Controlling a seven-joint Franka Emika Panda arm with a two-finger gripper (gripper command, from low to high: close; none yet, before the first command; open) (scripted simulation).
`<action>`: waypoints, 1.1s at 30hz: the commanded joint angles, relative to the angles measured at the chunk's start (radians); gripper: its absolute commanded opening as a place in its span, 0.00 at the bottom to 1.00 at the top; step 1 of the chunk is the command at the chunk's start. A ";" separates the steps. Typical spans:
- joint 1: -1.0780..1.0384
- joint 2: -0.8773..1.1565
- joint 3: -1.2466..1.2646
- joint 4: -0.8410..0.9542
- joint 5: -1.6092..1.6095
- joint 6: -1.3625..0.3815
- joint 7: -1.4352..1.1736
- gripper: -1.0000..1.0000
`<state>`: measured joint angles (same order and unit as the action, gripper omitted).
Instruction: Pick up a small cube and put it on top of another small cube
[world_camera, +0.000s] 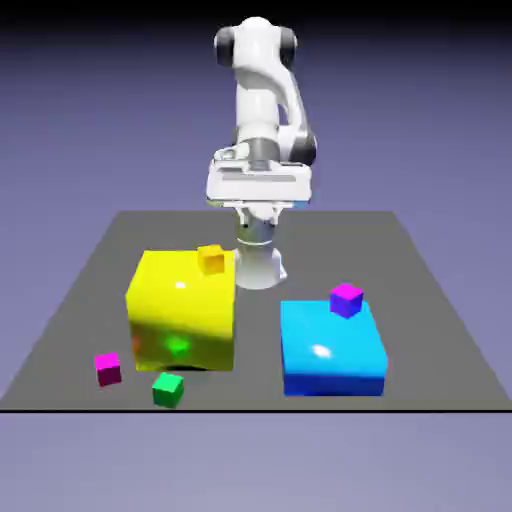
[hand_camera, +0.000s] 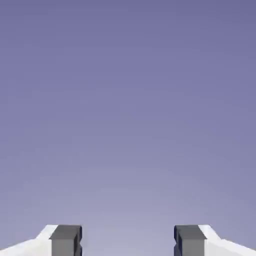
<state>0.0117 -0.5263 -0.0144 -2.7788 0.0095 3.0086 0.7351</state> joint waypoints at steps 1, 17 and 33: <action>0.000 0.036 -0.012 0.026 0.008 -0.024 -0.005 0.50; -0.004 0.616 -0.203 0.439 0.134 -0.400 -0.084 0.50; -0.037 1.143 -0.297 0.738 0.273 -0.566 -0.172 0.50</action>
<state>-0.0252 0.6169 -0.3114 -2.0409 0.2821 2.4424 0.5629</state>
